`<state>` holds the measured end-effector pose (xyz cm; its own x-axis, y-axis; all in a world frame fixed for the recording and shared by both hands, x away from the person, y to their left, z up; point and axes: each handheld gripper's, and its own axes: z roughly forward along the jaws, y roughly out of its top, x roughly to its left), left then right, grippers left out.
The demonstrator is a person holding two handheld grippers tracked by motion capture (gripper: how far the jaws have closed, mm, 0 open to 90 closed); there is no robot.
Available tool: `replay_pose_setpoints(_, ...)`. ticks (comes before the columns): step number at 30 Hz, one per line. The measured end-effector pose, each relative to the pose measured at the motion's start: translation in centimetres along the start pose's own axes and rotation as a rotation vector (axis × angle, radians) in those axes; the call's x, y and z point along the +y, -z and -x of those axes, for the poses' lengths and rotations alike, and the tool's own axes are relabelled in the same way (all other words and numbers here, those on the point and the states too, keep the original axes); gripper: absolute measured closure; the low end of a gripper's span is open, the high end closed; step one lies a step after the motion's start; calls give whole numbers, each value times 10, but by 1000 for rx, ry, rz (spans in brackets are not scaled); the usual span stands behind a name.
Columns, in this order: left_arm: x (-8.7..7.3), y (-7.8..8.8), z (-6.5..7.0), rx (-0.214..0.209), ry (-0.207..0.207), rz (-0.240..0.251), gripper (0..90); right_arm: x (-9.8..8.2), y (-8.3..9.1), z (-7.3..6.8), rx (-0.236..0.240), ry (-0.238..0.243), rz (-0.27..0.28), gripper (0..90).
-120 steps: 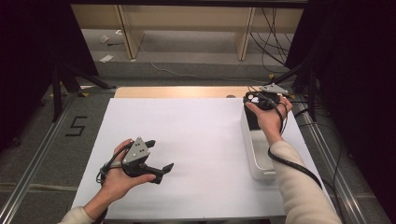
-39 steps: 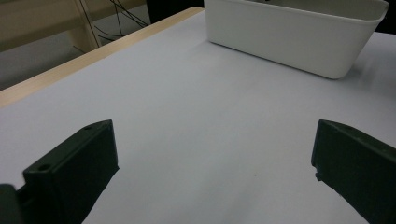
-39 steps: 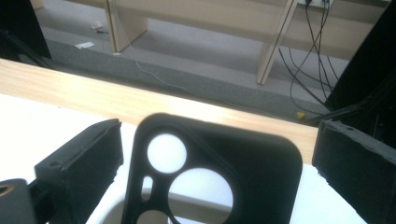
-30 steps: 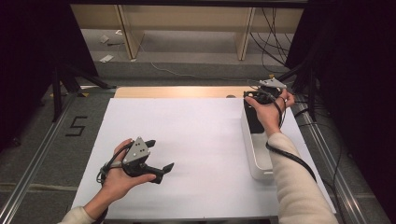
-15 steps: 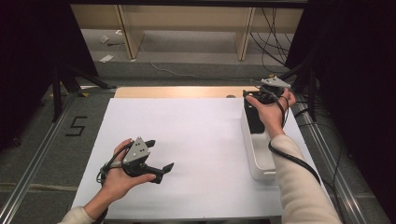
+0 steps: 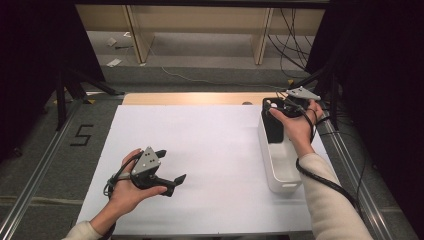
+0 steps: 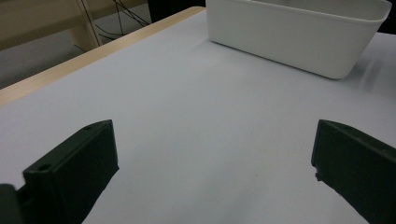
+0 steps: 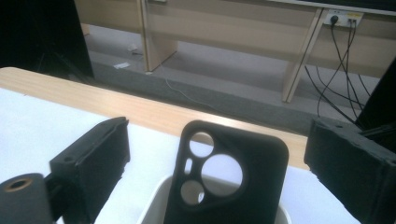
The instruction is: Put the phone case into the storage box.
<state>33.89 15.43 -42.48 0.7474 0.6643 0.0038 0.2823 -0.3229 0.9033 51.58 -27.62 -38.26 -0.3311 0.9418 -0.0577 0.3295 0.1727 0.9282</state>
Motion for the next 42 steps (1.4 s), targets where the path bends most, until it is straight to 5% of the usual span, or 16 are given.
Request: replay_pose_setpoints(42,0,-1,0,2,1,-2,0,-25,47,-34,174,35,39,114)
